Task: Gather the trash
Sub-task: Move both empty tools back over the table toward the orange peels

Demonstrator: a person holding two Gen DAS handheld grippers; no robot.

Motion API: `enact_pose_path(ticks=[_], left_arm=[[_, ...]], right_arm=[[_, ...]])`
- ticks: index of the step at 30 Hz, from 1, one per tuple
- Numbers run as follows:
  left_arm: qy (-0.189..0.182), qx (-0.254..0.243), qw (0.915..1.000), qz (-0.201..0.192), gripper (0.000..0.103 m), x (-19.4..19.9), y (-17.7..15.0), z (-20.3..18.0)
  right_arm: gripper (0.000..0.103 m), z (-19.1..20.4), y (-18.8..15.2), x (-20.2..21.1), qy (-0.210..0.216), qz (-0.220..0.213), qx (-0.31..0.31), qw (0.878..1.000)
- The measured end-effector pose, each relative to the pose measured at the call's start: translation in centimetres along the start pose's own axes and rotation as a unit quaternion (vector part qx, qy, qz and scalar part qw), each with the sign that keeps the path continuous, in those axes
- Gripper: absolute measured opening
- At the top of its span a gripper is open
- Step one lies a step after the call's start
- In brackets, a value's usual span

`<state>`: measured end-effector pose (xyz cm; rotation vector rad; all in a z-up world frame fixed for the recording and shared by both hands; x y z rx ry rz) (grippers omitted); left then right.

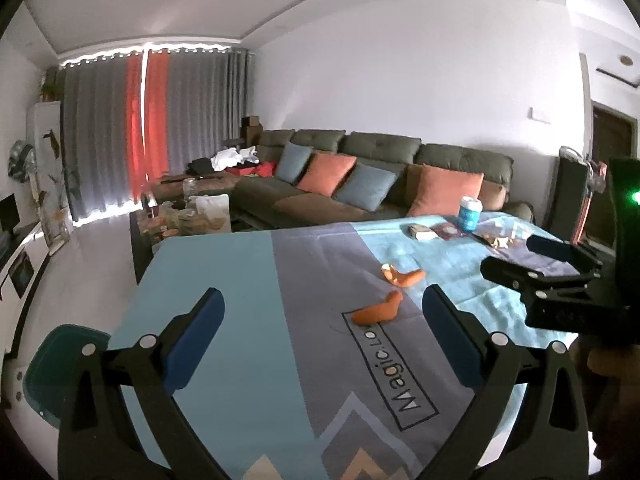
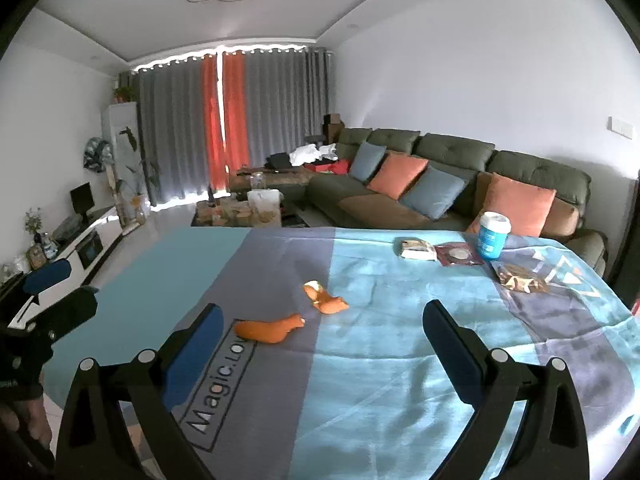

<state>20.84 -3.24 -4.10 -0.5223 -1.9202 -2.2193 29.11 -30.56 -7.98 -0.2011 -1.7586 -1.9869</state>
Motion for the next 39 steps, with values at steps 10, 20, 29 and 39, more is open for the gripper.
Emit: enact_pose_path(ticks=[10, 20, 29, 39], left_arm=[[-0.011, -0.010, 0.9998, 0.015, 0.098, -2.3, -0.4, 0.0], [-0.053, -0.036, 0.9971, 0.042, 0.098, -8.1, -0.1, -2.2], [-0.113, -0.054, 0.9852, 0.117, 0.097, -15.5, -2.1, -5.0], [-0.147, -0.041, 0.9664, 0.207, 0.086, -20.4, -4.2, -6.5]], right_arm=[[0.096, -0.3, 0.4, -2.5, -0.006, 0.024, 0.005, 1.000], [0.096, -2.6, 0.7, -6.9, -0.027, 0.062, -0.007, 0.998], [0.096, -4.3, 1.1, -9.8, -0.025, 0.084, -0.021, 0.996], [0.096, -4.8, 0.4, -13.1, -0.005, 0.119, -0.034, 0.992]])
Point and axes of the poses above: each gripper's, at about its wrist camera, not at the fingertips, and x roughly against the way its jaws point, z to its left, y to its top, the point moved 8 cm from there along -x, roughly the way its jaws point, and after that the axes turned 8 degrees about -x, right-handed, at the moved point
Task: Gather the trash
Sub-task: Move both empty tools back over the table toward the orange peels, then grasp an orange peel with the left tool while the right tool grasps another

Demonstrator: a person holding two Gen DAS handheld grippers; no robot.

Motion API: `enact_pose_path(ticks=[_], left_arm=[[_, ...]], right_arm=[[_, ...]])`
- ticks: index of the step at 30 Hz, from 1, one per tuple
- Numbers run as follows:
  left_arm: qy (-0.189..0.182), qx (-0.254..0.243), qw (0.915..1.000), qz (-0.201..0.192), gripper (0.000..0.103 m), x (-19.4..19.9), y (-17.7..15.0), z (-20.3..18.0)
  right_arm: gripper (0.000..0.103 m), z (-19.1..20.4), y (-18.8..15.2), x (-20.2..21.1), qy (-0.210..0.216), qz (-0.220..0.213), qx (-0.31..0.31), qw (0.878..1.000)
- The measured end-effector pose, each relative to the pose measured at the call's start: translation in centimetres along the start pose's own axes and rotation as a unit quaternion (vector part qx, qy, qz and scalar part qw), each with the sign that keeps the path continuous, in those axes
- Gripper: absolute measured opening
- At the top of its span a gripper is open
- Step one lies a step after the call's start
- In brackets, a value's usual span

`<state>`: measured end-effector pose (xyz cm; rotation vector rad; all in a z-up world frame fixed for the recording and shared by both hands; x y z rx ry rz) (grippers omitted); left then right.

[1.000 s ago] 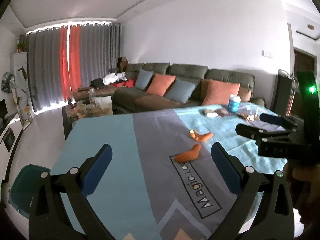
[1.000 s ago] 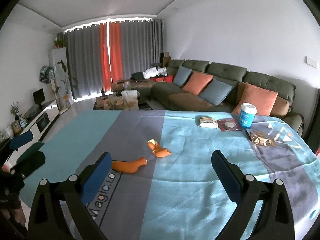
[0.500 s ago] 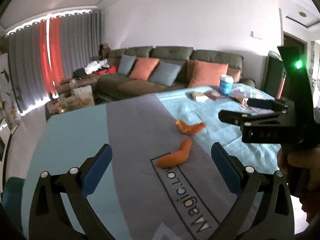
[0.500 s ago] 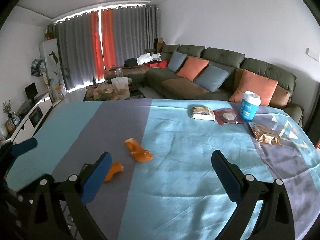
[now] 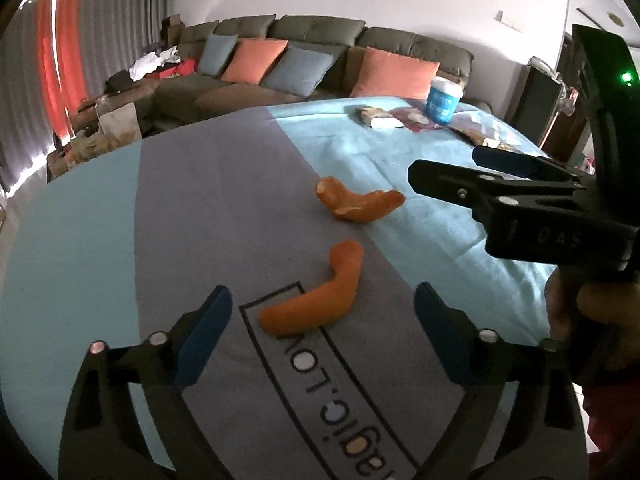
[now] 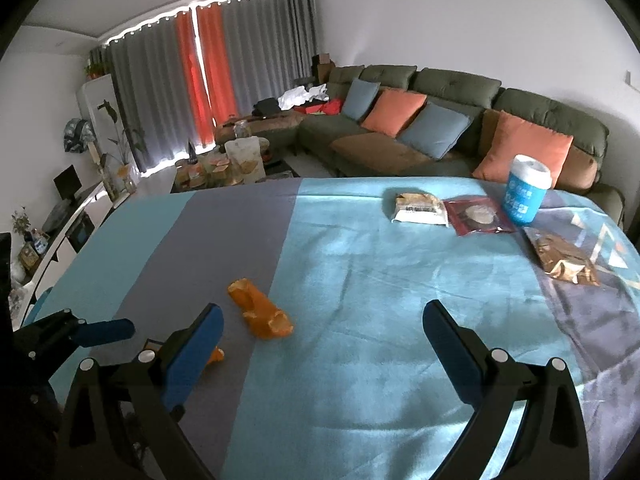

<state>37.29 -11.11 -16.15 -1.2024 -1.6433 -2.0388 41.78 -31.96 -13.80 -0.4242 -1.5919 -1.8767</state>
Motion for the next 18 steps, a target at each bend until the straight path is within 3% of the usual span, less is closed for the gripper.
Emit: enact_pose_path(ticks=[5, 16, 18], left_arm=[[0.017, 0.004, 0.9992, 0.034, 0.059, -1.9, 0.0, 0.4], [0.030, -0.058, 0.9973, 0.033, 0.032, -1.4, 0.0, -2.2], [0.023, -0.061, 0.9974, 0.031, 0.028, -1.2, 0.0, -2.5]], right_arm=[[0.096, -0.1, 0.2, -0.8, 0.009, 0.009, -0.004, 1.000], [0.096, 1.0, -0.7, -2.1, 0.037, 0.042, 0.010, 0.998], [0.092, 1.4, -0.8, -2.4, 0.043, 0.049, 0.015, 0.998]])
Point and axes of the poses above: each gripper's, at about its wrist camera, not at the fingertips, and x roughly against the way its jaws point, z to its left, y to its top, the point moved 8 cm from there along -x, roughly the way its jaws point, and after that the axes turned 8 degrees about -x, right-handed, at the moved point
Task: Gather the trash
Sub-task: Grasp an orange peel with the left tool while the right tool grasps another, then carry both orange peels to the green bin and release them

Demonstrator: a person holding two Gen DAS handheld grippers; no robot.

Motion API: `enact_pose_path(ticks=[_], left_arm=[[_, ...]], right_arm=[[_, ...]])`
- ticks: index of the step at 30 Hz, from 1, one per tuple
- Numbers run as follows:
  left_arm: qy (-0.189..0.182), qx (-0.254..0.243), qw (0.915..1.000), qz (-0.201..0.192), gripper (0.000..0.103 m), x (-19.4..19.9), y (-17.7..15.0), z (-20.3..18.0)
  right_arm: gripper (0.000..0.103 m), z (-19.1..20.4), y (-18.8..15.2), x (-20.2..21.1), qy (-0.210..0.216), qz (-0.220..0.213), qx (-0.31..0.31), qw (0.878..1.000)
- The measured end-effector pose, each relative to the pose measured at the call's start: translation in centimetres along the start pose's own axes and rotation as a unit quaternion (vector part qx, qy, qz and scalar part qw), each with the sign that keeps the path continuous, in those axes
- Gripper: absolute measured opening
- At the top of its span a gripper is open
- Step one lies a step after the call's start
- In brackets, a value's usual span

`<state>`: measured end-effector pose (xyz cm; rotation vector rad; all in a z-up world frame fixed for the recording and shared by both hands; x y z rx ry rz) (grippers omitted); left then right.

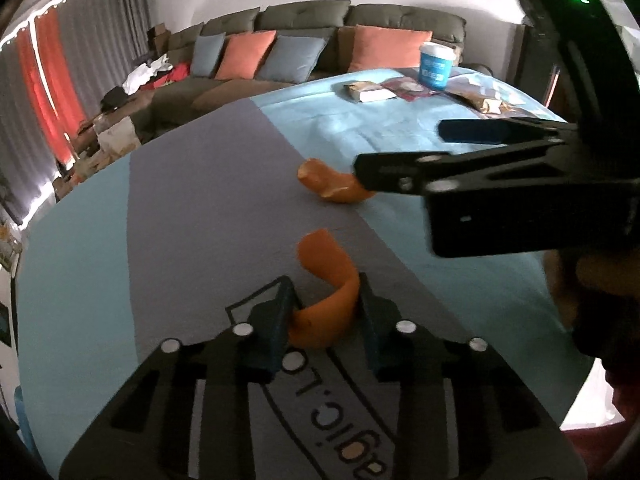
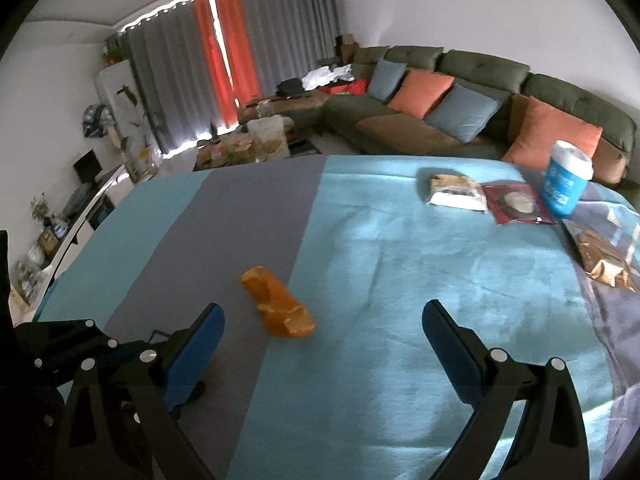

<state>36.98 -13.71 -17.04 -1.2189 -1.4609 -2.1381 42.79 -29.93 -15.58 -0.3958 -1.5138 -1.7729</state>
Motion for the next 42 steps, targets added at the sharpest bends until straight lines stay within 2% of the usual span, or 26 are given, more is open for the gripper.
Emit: enact_pose_path(ticks=[7, 8, 9, 11, 13, 16, 20, 22, 31, 42], left_arm=[[-0.018, 0.007, 0.9997, -0.016, 0.023, 1.3, -0.7, -0.3], [-0.020, 0.011, 0.9996, -0.018, 0.023, 1.5, -0.7, -0.2], [-0.019, 0.016, 0.9995, -0.021, 0.023, 1.7, -0.8, 0.0], [-0.016, 0.025, 0.9992, -0.026, 0.023, 2.1, -0.8, 0.5], [-0.013, 0.038, 0.9987, -0.031, 0.023, 2.7, -1.1, 1.3], [-0.008, 0.054, 0.9979, -0.036, 0.023, 3.5, -1.5, 2.4], [0.007, 0.070, 0.9967, -0.042, 0.023, 4.9, -2.2, 3.8], [0.014, 0.076, 0.9959, -0.046, 0.023, 5.5, -2.5, 4.4], [0.047, 0.102, 0.9912, -0.070, 0.023, 9.5, -3.9, 6.8], [0.113, 0.137, 0.9770, -0.117, 0.023, 17.6, -6.7, 10.9]], right_arm=[[0.073, 0.9, -0.4, -1.4, 0.016, 0.030, 0.009, 0.999], [0.068, 1.0, -0.5, -1.7, 0.018, 0.037, 0.009, 0.999], [0.058, 1.1, -0.6, -1.8, 0.019, 0.041, 0.008, 0.999], [0.051, 1.5, -0.8, -2.0, 0.022, 0.048, 0.012, 0.999], [0.048, 1.6, -1.0, -2.5, 0.020, 0.059, 0.015, 0.998], [0.030, 1.9, -1.2, -2.8, 0.023, 0.069, 0.020, 0.997], [0.024, 2.0, -1.3, -2.9, 0.023, 0.077, 0.022, 0.997], [0.017, 2.0, -1.3, -2.8, 0.022, 0.076, 0.024, 0.997], [0.013, 4.7, -1.3, 0.0, 0.025, 0.051, 0.046, 0.997], [0.012, 13.6, 0.2, 5.6, 0.082, -0.009, 0.098, 0.992]])
Point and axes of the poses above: each gripper's, at about its wrist camera, not at the fingertips, and x roughly against the way its jaws point, z to its left, y to its top, the point moved 8 cm from there along -x, roughly the way its jaws point, and after that the axes turned 8 degrees about -x, right-handed, at the moved point
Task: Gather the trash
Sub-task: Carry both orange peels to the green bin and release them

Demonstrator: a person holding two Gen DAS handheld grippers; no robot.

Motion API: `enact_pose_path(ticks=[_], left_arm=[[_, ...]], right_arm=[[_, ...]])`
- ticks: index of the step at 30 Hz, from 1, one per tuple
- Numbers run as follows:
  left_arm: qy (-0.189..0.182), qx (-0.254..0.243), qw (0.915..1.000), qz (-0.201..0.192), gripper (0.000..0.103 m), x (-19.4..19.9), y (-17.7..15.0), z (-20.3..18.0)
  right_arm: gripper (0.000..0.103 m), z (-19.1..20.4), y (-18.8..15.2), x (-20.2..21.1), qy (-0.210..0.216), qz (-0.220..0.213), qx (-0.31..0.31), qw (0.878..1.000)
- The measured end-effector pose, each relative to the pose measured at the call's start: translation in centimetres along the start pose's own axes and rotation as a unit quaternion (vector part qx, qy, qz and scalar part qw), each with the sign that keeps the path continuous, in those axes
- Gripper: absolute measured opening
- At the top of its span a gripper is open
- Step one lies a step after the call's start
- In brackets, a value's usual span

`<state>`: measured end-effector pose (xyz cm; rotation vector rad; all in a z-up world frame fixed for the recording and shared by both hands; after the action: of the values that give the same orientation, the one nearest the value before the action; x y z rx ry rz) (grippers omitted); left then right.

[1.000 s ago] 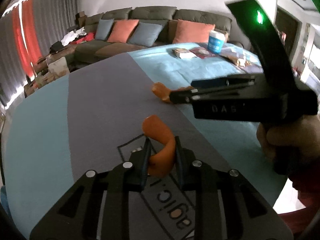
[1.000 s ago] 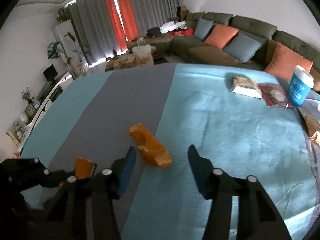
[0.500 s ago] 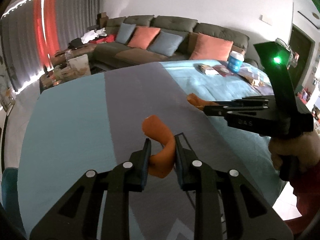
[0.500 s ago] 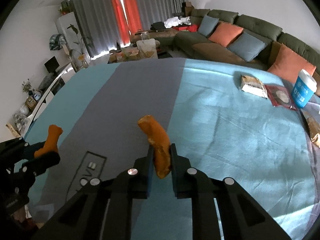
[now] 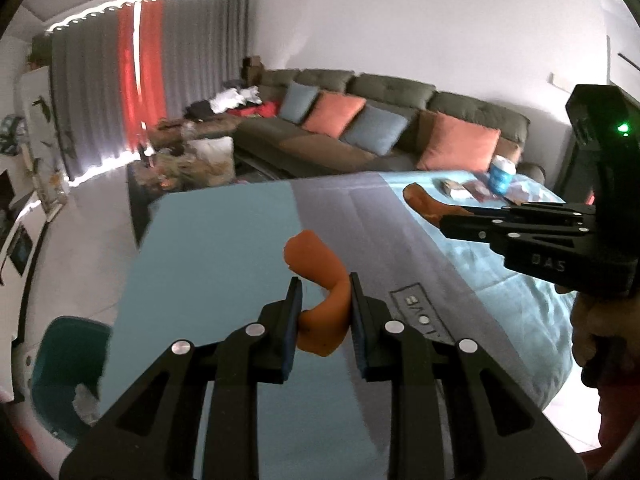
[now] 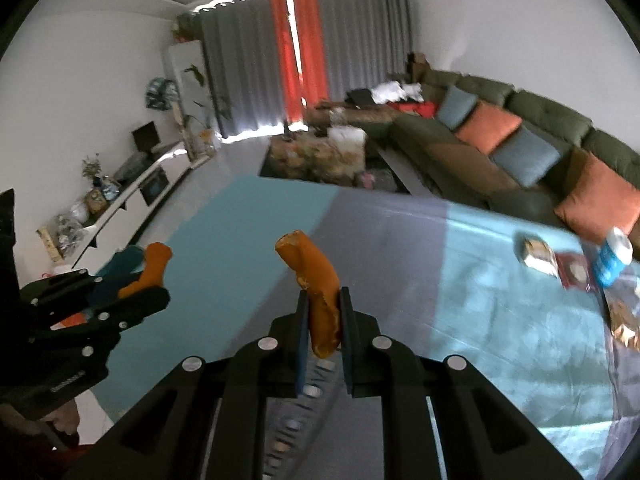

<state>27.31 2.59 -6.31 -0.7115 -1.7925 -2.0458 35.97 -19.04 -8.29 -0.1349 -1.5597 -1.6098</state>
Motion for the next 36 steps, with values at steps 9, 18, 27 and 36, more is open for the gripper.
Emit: enact_pose_path(ticks=[9, 18, 27, 36], left_arm=[[0.070, 0.042, 0.9962, -0.032, 0.023, 6.3, -1.4, 6.8], [0.158, 0.088, 0.9825, -0.046, 0.024, 12.6, -4.1, 15.1], [0.236, 0.131, 0.9623, -0.036, 0.024, 17.9, -8.0, 23.6], [0.263, 0.156, 0.9521, -0.013, 0.024, 19.8, -11.1, 28.6]], right_arm=[[0.012, 8.4, 1.4, 1.4, 0.056, -0.028, 0.044, 0.997], [0.012, 15.7, 2.0, 1.2, 0.119, -0.037, 0.078, 0.989], [0.012, 22.9, 2.2, -1.8, 0.176, -0.012, 0.110, 0.978], [0.012, 29.0, 1.8, -5.1, 0.201, 0.019, 0.157, 0.967]])
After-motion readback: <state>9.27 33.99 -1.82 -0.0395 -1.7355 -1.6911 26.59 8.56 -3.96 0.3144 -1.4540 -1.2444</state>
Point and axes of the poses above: each gripper's, at about its wrist camera, not at the fingertips, and x roughly against the way its jaws point, z to its left, y to its top, the point moved 8 cm from there along -x, roughly the way its jaws point, and after that the axes turned 8 degrees about -x, right-handed, at the moved point
